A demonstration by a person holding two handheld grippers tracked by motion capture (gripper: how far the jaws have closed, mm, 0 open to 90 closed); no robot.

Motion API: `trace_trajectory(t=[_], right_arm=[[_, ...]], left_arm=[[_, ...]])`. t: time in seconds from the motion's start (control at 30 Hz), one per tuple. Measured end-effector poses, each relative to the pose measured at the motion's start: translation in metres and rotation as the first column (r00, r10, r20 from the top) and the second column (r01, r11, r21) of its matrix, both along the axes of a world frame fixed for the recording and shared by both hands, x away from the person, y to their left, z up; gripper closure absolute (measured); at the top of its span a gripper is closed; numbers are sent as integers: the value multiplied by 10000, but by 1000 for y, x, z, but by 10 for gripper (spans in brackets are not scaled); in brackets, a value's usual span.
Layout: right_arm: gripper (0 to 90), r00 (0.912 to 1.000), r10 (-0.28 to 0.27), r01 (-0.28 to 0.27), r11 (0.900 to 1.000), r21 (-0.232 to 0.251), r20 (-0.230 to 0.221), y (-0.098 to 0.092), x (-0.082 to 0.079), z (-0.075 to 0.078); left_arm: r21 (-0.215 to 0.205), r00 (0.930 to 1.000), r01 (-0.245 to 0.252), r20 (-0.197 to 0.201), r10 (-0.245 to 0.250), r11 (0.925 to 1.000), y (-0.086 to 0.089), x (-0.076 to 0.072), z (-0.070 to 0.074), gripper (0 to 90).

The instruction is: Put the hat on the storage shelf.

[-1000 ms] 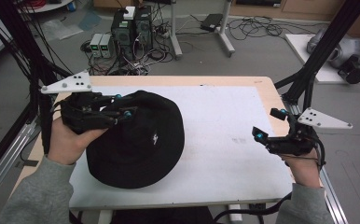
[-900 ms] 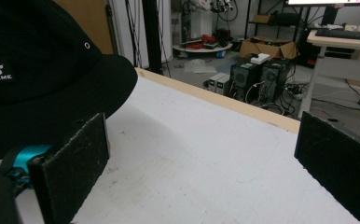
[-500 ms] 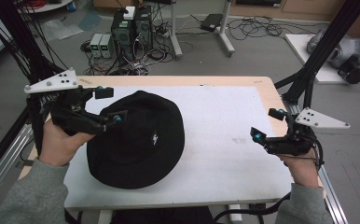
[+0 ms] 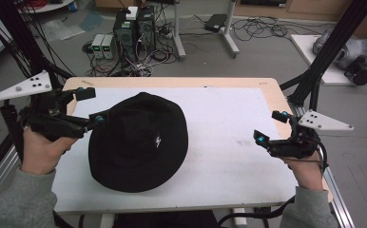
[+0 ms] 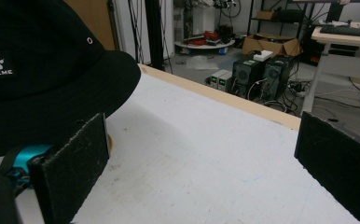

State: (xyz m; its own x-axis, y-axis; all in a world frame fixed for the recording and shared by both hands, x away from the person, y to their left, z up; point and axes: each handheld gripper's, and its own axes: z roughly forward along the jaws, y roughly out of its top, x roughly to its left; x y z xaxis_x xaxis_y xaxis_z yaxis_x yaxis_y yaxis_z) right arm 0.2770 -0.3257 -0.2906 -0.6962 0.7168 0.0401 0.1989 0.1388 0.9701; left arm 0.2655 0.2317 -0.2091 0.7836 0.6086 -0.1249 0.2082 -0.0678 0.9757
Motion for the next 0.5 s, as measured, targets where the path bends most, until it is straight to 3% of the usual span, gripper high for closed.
trace_trajectory(t=[0.2, 0.33, 0.5], right_arm=[[23, 10000, 15, -15, 10000, -80, -7, 2, 1, -1], [23, 10000, -17, 17, 10000, -71, -25, 3, 1, -1], [23, 10000, -83, 82, 10000, -56, -46, 1, 0, -1]], left_arm=[[-20, 9982, -579, 164, 579, 9983, 15, -10, -5, 59], [70, 9926, -1161, 378, 1158, 9932, 23, -17, -10, 59], [127, 9881, -1491, 411, 1484, 9887, 29, -22, -19, 59]])
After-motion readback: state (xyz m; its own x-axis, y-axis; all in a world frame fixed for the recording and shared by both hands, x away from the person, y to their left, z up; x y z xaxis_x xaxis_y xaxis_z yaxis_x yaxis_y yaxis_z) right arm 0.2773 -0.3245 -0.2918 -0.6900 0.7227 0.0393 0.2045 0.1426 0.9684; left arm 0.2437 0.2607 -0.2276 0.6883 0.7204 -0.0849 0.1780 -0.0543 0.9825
